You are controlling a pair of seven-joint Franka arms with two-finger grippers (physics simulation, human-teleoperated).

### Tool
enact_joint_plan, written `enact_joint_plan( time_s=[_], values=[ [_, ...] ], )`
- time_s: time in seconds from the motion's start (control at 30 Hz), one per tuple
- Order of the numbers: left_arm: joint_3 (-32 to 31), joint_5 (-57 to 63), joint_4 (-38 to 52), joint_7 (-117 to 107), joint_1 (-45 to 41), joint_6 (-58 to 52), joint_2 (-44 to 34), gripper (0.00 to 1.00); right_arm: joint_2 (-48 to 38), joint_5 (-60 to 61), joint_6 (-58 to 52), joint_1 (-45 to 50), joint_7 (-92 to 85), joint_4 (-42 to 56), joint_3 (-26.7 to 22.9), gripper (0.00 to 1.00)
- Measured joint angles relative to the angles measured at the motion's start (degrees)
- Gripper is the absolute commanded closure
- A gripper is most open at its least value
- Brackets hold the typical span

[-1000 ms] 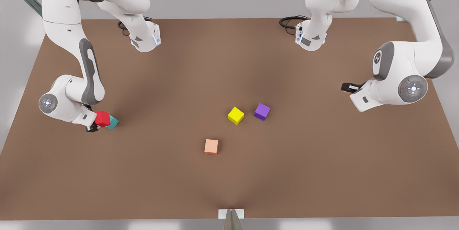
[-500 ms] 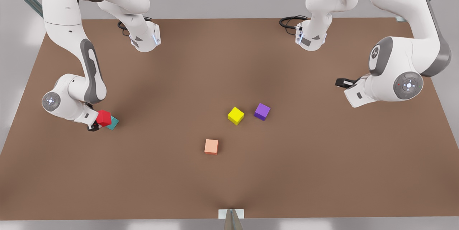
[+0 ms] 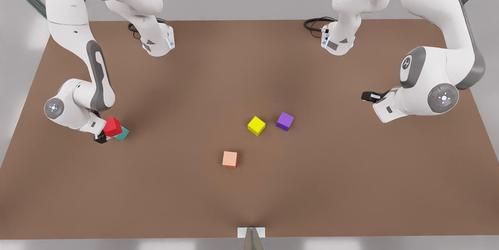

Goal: Pick up red wooden cube and pass to hand red wooden cube and place in blue wooden cube

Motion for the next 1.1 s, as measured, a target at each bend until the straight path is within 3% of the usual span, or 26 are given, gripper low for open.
enact_joint_plan(
  time_s=[0.47,0.6,0.77,0.83,0.93,1.1],
  values=[
    [0.0,-0.1,-0.3,-0.8,0.0,0.2,0.4,0.0,-8.6,0.8,-11.9,0.6,5.4,5.2,0.5,0.0],
    [0.0,-0.1,-0.3,-1.0,-0.1,0.0,0.4,0.0,1.0,3.7,-23.8,1.9,21.5,23.8,0.4,0.0],
    [0.0,-0.1,-0.3,-1.6,-0.3,-0.1,0.3,0.0,0.8,-0.6,-46.6,10.1,48.9,46.0,0.7,0.0],
    [0.0,-0.1,-0.3,-1.8,-0.2,-0.2,0.3,0.0,-4.0,-3.0,-53.7,10.2,58.2,47.5,2.7,0.0],
    [0.0,-0.1,-0.3,-2.0,-0.2,-0.2,0.4,0.0,-12.2,-4.1,-59.7,6.9,70.6,40.7,7.9,0.0],
    [0.0,-0.1,-0.4,-2.4,-0.2,-0.2,0.4,0.0,-14.2,-4.4,-62.8,4.9,87.1,37.8,8.8,0.0]
  ],
)
